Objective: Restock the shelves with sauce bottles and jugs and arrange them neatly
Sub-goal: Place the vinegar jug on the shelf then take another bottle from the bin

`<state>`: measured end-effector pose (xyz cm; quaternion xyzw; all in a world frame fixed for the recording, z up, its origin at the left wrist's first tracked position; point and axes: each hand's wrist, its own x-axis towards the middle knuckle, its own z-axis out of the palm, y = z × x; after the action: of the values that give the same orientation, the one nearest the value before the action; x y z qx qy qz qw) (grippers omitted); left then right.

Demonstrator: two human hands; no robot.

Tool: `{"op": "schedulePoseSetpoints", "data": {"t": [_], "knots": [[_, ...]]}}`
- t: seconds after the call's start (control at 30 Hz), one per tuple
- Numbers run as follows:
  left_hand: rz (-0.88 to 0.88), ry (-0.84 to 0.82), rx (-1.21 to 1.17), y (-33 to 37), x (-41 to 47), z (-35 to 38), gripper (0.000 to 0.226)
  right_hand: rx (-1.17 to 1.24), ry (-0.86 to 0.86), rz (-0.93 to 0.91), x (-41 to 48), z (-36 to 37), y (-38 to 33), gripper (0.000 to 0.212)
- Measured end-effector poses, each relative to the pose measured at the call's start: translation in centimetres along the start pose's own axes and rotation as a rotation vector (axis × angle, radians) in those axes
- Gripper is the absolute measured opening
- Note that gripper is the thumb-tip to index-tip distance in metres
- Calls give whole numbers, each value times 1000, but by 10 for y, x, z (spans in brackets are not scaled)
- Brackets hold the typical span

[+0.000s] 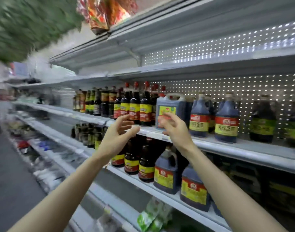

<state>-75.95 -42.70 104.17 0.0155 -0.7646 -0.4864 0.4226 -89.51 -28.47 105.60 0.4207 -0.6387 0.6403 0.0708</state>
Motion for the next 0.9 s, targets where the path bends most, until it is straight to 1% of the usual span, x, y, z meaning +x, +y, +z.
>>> {"op": "schedulePoseSetpoints", "data": {"t": [0.1,0.2,0.4,0.53,0.67,0.7,0.8,0.87,0.9], "knots": [[16,53,35,-12,-1,-68,60,54,-63,-1,5,73,-7,42],[19,79,90,-27,-1,-133,70,104,-83,-16,12,141,-14,39],[-16,165,108,-62,5,-243,55,127,-181,-37,35,258,-22,38],[-4,213,155,-90,23,-296,50,148,-222,-51,60,319,-17,39],[-31,248,175,-132,45,-339,54,154,-267,-55,90,381,-1,32],[-39,248,180,-148,53,-353,56,154,-269,-57,102,402,8,31],[-62,248,188,-175,70,-376,63,158,-272,-48,122,434,27,24],[-55,247,202,-205,87,-397,62,160,-285,-55,142,465,48,22],[-67,248,206,-224,101,-409,61,154,-292,-49,154,483,60,24]]}}
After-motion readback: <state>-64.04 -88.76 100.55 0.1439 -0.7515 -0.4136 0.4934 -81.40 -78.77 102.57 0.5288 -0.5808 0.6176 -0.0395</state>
